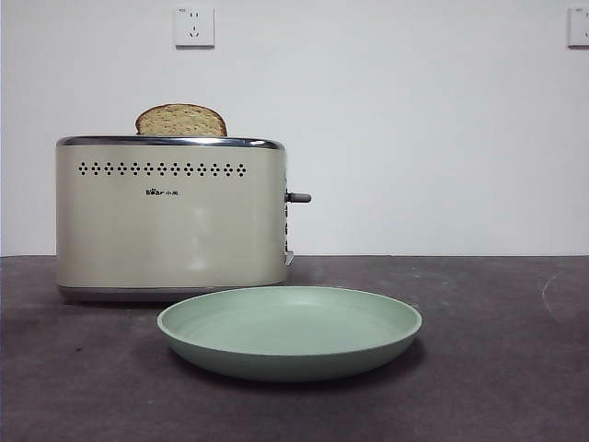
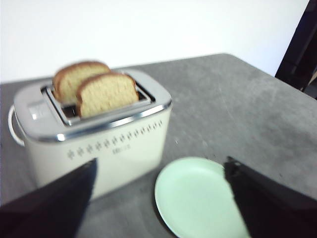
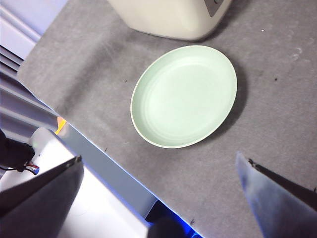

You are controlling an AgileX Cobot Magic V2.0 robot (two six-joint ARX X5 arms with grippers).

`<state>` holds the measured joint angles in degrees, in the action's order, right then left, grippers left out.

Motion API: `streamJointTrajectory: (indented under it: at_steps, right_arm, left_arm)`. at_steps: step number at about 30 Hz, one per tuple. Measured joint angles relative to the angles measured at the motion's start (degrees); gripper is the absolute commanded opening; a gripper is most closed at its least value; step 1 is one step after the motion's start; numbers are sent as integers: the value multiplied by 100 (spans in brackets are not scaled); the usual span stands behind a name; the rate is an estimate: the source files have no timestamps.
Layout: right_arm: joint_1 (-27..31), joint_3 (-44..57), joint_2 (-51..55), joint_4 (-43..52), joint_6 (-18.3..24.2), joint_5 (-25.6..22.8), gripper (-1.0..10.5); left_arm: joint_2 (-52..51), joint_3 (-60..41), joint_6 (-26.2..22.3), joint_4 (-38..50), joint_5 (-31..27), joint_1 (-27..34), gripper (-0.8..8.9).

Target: Take the bread from the toaster,put the bread on the plate,put the plate on the table

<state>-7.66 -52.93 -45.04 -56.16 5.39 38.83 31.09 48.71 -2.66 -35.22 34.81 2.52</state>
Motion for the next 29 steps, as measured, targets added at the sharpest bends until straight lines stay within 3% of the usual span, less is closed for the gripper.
streamJointTrajectory:
  at_steps: [15,29]
  right_arm:
    - [-17,0,0,0,4,-2,599]
    - [-17,0,0,0,2,-2,599]
  left_arm:
    - [2756,240,-212,3134,245,-138,534]
    - [5377,1727,-1099,3401,-15,-739,530]
